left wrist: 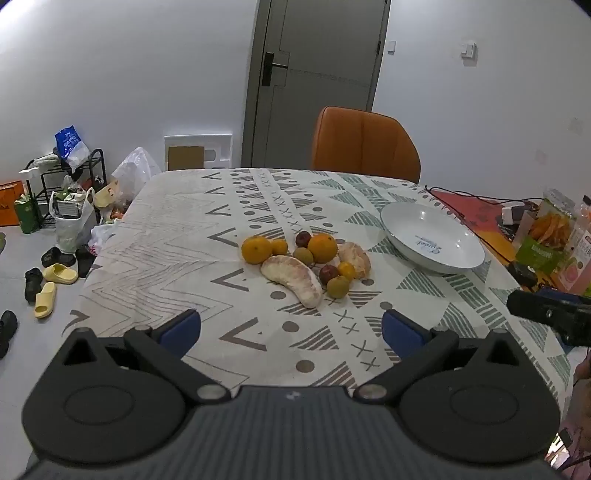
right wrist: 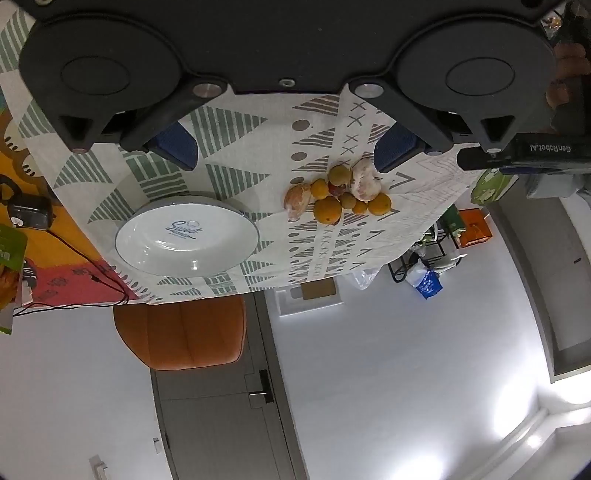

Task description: Organize fruits

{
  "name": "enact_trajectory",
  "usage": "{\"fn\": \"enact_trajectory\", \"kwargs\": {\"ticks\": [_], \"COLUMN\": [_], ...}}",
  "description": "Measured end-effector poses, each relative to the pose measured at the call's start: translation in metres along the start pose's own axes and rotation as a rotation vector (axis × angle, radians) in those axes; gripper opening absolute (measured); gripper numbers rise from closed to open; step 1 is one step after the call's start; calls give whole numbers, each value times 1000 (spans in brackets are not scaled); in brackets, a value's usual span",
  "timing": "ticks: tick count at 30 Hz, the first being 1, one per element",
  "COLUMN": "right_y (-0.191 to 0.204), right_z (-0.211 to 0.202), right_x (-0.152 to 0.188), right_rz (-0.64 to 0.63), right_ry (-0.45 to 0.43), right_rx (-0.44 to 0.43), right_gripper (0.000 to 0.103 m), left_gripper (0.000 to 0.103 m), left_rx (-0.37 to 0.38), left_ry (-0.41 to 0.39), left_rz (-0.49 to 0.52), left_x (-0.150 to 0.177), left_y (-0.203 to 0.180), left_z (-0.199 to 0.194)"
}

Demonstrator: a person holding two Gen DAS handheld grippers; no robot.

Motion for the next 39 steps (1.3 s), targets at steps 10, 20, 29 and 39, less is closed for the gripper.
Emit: {"fn": "enact_trajectory", "kwargs": {"ticks": [10,20,29,39], "right_y": [-3,2,2,4], "right_z": [-1,2,0,-1], "right_x": [-3,-4,-8,-15], "right_rz": [18,12,13,14], "right_ry": [10,19,7,-26], "right_rx": [-13,-23,-13,-27], "right_gripper": [103,103,103,103], "left_gripper": [103,103,103,103], "left_rx": [-31,-27,-22,-35], "left_ry": [-21,-20,-17,-10], "left_rz": [8,5,8,9], "left_x": [2,2,4,3], "left_y": [-6,-7,-6,-5], "left_z": [-3,-5,-3,2]}}
Point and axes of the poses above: each gripper's, at about its wrist camera, not at the fingertips, and z roughly the way its jaws point, y to its left, x to its underside, the point moved 5 cm from there along z, roughly the way its jaws point, and after that the axes turned 14 degrees about y, right-handed, at the moved point
